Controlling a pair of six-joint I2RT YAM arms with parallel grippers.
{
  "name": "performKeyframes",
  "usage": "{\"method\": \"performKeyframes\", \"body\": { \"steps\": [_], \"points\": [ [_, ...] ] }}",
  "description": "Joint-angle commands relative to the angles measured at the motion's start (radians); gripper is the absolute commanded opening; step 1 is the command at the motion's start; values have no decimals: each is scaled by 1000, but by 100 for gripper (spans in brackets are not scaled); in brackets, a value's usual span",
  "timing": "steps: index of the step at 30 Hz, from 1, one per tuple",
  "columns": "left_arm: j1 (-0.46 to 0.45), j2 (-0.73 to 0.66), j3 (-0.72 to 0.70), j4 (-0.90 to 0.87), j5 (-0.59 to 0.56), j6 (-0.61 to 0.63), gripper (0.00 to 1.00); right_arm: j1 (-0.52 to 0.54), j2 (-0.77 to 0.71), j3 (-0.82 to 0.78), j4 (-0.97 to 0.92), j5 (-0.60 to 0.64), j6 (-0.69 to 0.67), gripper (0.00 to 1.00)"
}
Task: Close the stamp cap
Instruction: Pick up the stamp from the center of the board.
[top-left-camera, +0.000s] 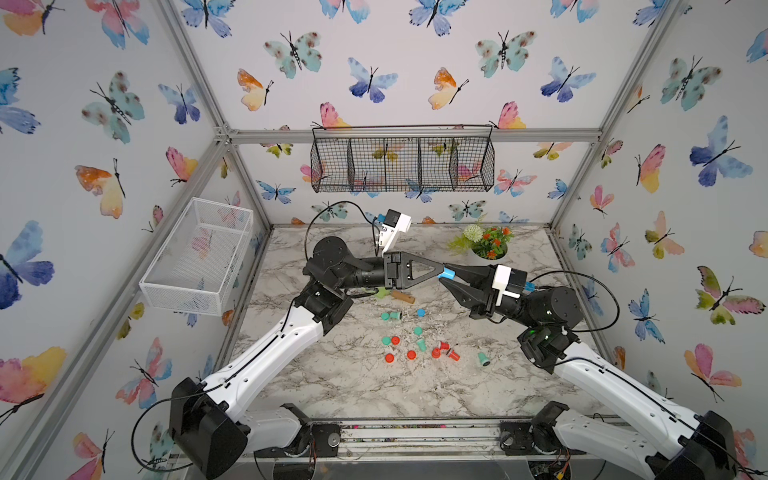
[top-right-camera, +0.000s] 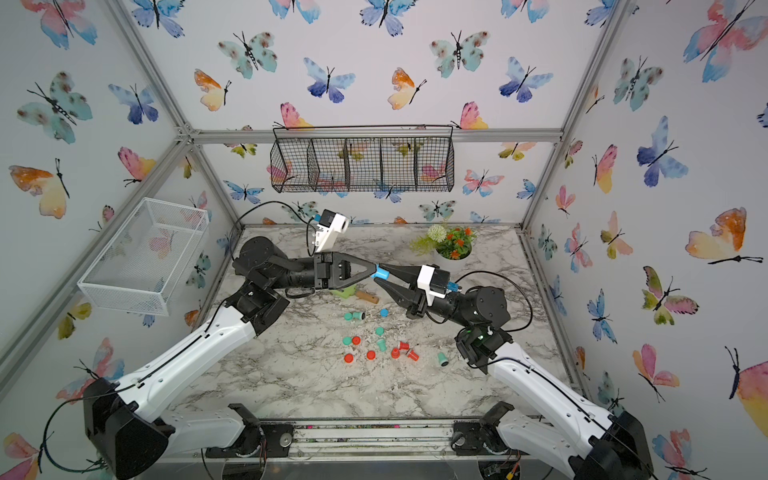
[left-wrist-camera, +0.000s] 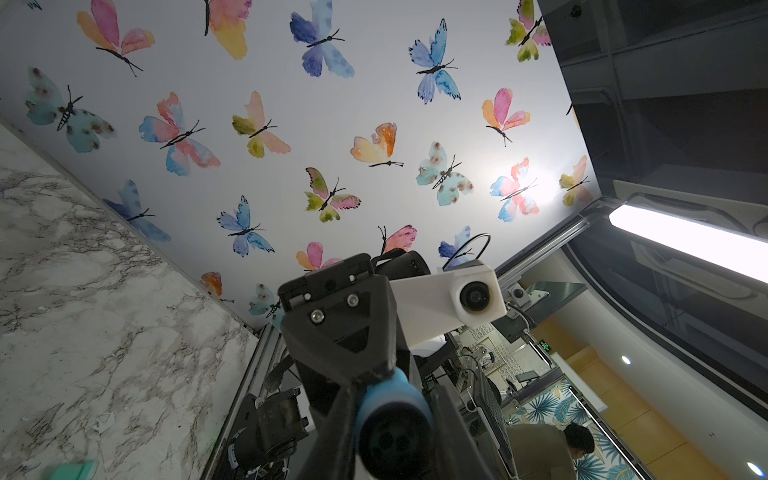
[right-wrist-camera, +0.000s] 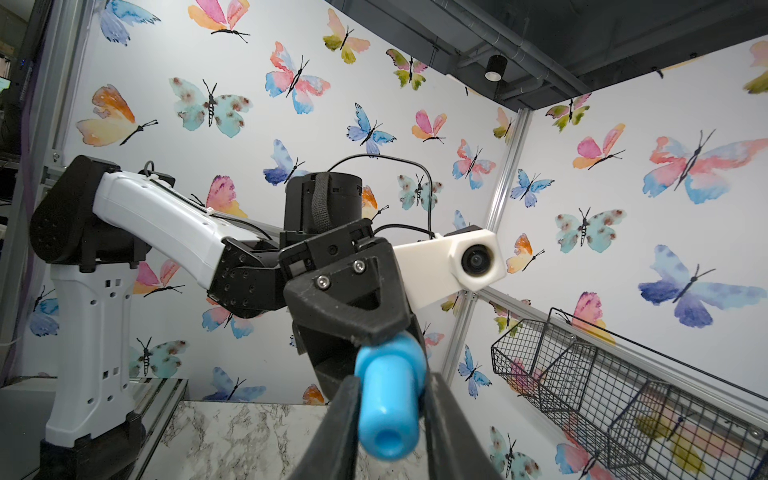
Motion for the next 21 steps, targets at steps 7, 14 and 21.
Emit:
{"method": "performKeyframes", "body": {
  "steps": [7,14,21],
  "points": [
    [-8,6,4,28,13,4,11,3,-4,20,21,-21,13,26],
    [-8,9,2,27,13,3,11,3,-11,21,19,-23,15,28],
    [-9,6,3,27,11,3,10,3,-17,16,16,2,12,28]
  ]
}}
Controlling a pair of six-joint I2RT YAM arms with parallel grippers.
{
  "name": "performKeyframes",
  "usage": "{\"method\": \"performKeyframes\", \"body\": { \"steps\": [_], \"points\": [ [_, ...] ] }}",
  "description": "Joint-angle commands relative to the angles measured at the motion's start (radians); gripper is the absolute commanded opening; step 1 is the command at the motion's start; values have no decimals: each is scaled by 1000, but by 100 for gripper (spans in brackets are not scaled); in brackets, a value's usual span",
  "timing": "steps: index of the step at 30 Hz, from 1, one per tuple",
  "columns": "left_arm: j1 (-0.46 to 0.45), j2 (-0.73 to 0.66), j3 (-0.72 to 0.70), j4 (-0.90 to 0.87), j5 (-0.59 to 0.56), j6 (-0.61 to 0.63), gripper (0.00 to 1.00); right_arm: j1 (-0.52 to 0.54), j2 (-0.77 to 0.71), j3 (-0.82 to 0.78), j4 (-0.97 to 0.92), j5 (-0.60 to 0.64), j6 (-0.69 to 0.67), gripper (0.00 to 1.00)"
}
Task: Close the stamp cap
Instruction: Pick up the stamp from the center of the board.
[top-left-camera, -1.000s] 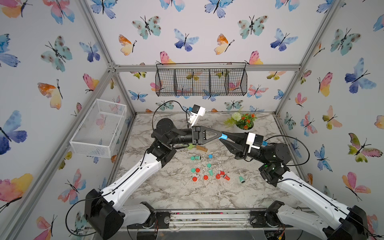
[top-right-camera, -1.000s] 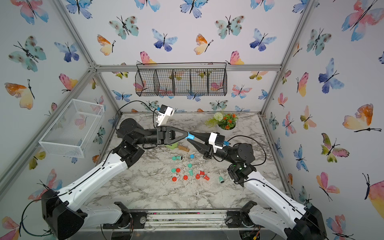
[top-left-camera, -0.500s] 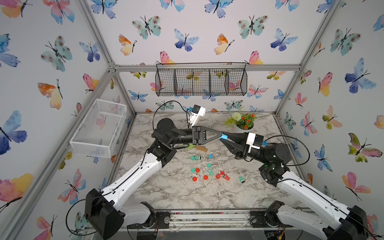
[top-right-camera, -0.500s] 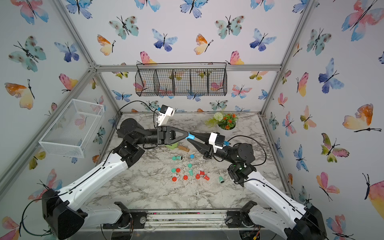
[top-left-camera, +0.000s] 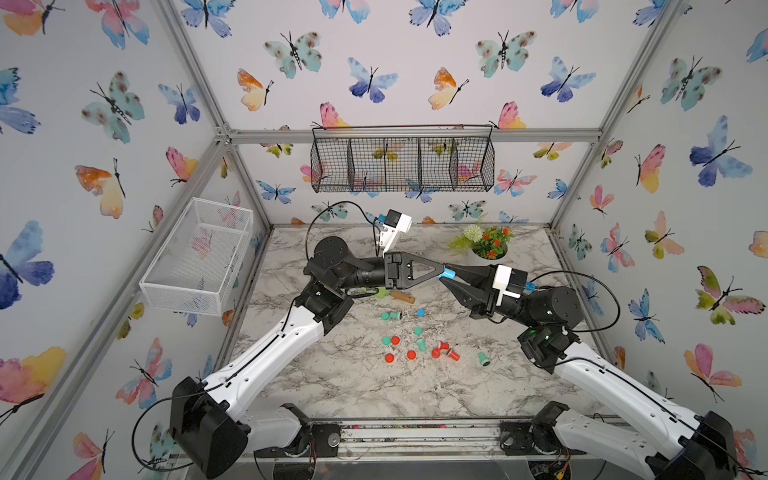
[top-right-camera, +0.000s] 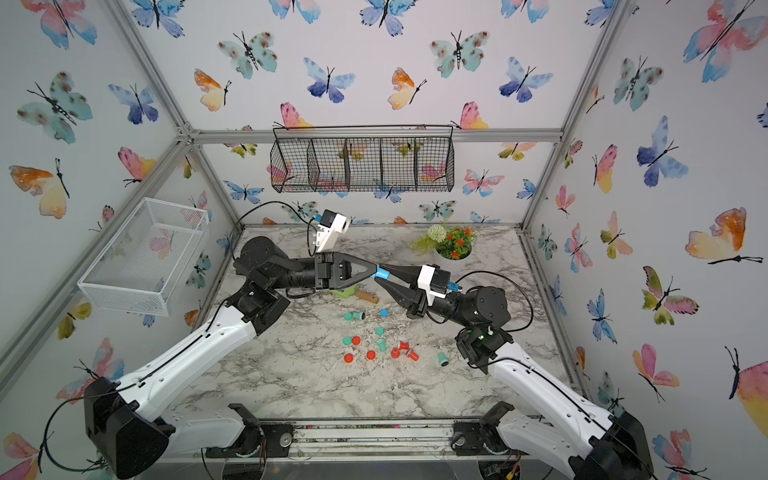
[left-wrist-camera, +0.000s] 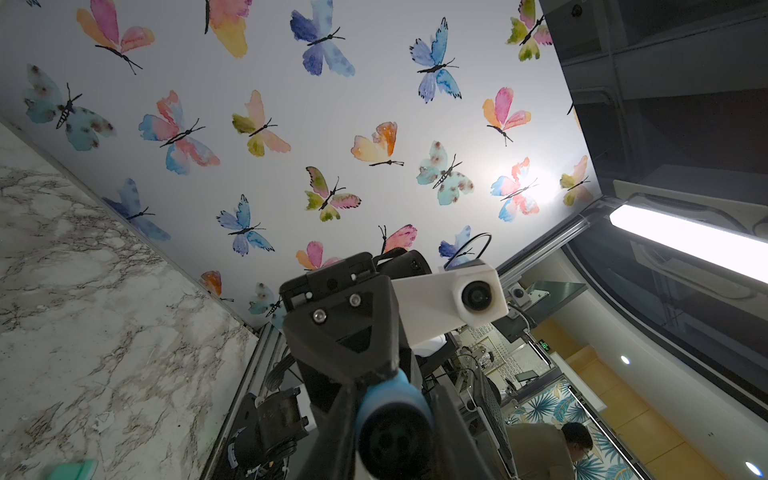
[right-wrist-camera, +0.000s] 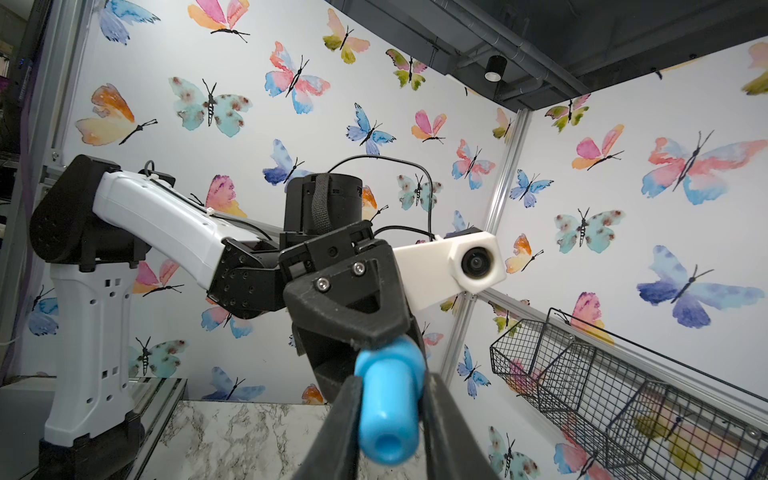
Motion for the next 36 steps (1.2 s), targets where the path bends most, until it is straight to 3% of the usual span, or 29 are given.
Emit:
{"method": "performKeyframes", "body": {
  "steps": [1,15,25,32,36],
  "points": [
    [-9,3,2,26,11,3,10,3,-15,18,17,2,11,28],
    [-11,9,10,24,11,1,10,3,-11,27,15,-12,13,26],
    [-12,8,10,-9,-4,20,12,3,-11,28,1,-14,17,13],
    [-2,-14,62,-200,-67,158,55,3,-18,21,-57,8,14,13],
    [54,-39,87,-327,-108,246,63,3,-19,29,-143,34,7,13]
  ]
}}
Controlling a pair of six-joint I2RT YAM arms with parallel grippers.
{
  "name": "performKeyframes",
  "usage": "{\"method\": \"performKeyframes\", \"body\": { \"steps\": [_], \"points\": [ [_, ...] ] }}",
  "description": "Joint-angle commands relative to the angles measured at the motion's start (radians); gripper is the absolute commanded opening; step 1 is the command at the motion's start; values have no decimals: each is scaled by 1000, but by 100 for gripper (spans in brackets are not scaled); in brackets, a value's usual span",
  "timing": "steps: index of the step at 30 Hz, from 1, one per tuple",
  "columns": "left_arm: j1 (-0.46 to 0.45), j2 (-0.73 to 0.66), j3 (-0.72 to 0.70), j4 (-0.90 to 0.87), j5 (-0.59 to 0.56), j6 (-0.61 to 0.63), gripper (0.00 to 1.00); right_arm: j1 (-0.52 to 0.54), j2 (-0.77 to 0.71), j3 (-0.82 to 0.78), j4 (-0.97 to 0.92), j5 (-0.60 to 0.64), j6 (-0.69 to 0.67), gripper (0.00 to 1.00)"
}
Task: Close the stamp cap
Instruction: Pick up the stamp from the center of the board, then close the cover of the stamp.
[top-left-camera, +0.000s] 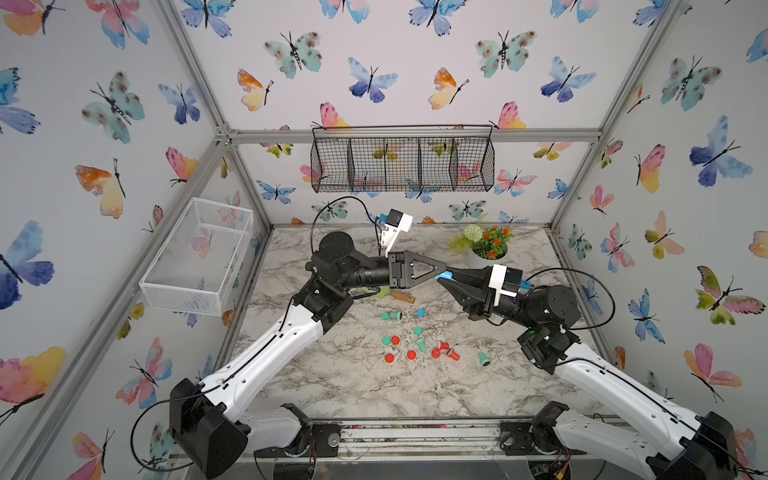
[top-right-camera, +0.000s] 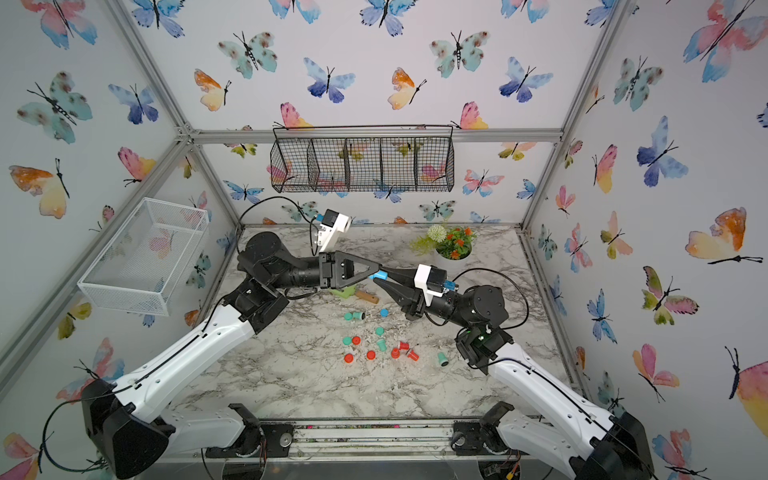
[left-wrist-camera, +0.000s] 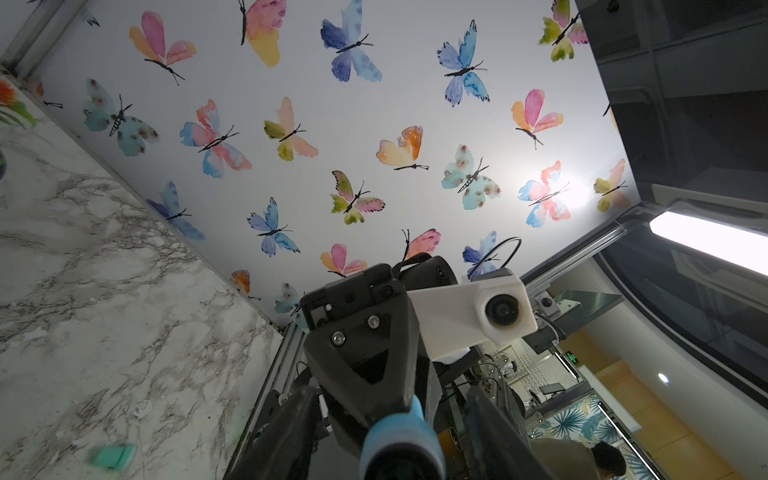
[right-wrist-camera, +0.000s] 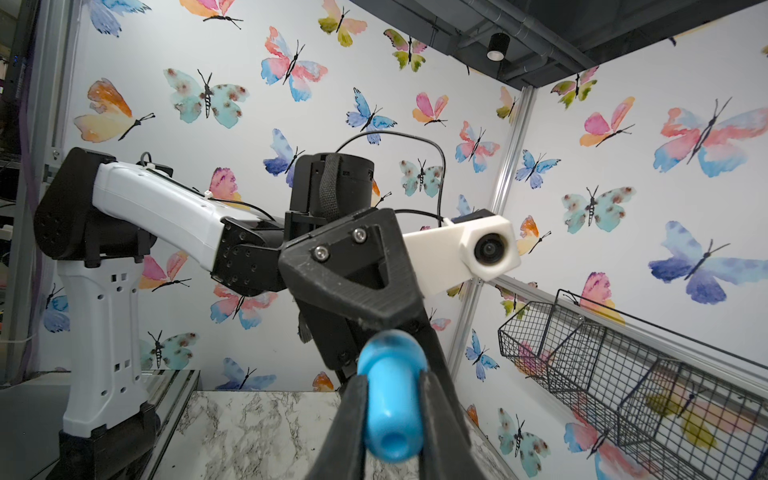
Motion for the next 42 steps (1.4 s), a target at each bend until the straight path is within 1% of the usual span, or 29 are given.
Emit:
{"method": "performKeyframes", "body": {
  "steps": [1,4,6,9,13,17,20,22,25,28,31,35,39,42],
  "points": [
    [61,-43,47,-173,-56,138,64,4,-11,34,-92,33,-2,13],
    [133,-62,96,-367,-114,274,67,3,5,62,-199,73,3,9],
    [190,-73,115,-487,-156,368,68,3,30,90,-276,108,32,6],
    [280,-85,108,-613,-221,470,68,3,89,149,-399,135,79,2],
    [373,-95,53,-706,-338,594,69,3,190,239,-581,176,143,1],
    [436,-93,-42,-716,-476,691,68,4,293,313,-748,295,212,1],
    [483,-74,-93,-713,-510,727,68,3,382,378,-873,335,223,1],
    [498,-60,-115,-713,-535,750,67,3,442,425,-959,359,235,1],
    [501,-39,-138,-713,-584,795,67,3,538,490,-1067,377,252,1],
    [504,-14,-166,-707,-617,816,67,3,618,528,-1128,379,258,2],
    [505,13,-212,-678,-613,818,66,3,686,557,-1174,403,259,4],
    [506,38,-274,-637,-613,800,66,3,768,609,-1239,439,251,3],
    [509,56,-271,-635,-595,796,65,3,838,650,-1277,448,251,1],
    [515,54,-273,-636,-596,796,65,3,903,700,-1327,428,246,1]
  ]
}}
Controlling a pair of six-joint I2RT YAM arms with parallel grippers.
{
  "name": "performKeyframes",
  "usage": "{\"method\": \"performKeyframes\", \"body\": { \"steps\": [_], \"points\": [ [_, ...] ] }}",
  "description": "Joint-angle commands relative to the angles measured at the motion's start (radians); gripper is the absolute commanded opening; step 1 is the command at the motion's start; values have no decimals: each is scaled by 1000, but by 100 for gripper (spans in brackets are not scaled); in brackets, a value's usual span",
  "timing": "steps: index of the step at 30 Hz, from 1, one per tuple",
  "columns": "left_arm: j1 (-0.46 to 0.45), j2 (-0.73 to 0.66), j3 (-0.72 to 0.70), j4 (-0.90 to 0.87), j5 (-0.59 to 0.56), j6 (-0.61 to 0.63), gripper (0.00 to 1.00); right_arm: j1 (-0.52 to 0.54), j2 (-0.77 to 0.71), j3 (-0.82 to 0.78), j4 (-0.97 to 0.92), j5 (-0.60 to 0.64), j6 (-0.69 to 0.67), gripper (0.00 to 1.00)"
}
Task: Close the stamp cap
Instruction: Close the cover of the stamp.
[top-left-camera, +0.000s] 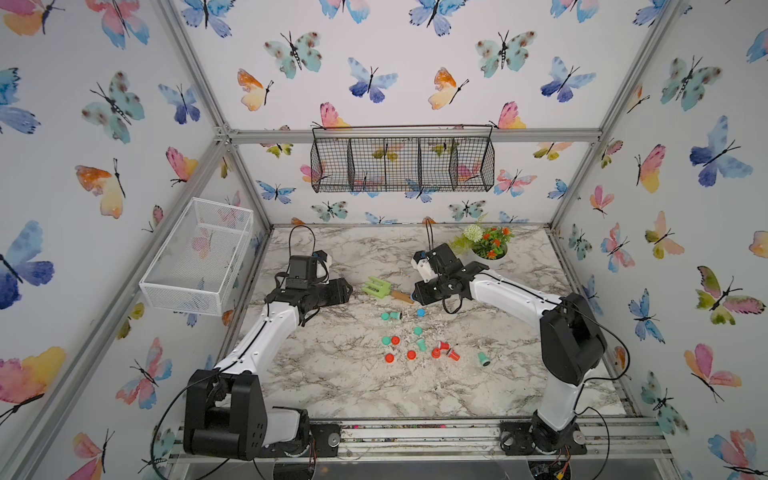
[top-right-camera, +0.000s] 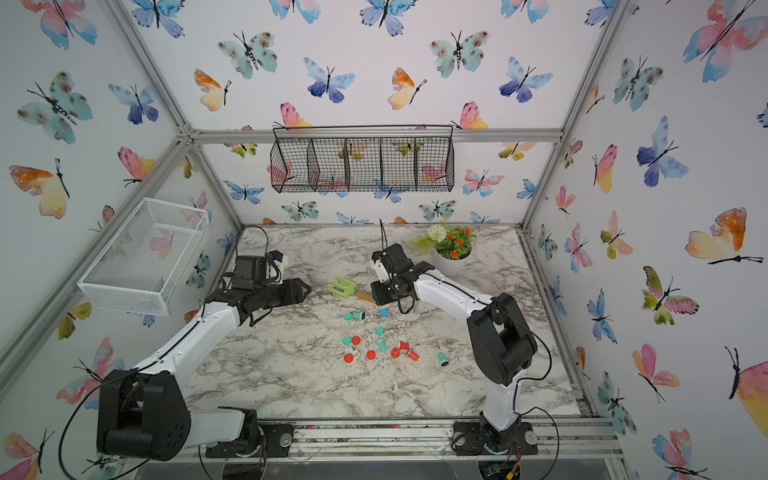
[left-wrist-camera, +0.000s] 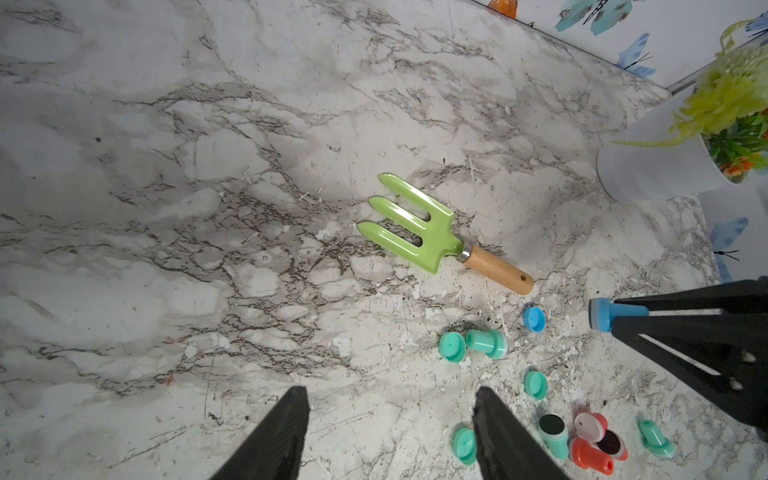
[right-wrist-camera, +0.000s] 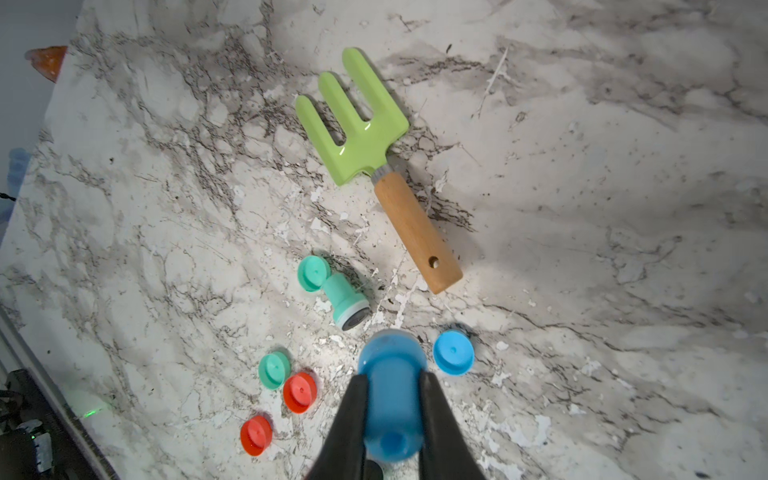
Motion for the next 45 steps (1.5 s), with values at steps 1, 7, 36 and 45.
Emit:
{"method": "performKeyframes", "body": {
  "steps": [1,7,36,45],
  "points": [
    [10,-5,4,26,-2,9,65,3,56,57,-93,7,2,1],
    [12,-21,-6,20,-20,10,65,3,98,69,-113,71,-4,1],
    [12,-17,0,20,-22,10,65,4,176,94,-175,70,-23,1],
    [13,-15,0,20,-21,10,65,4,183,90,-177,72,-26,1]
  ]
}}
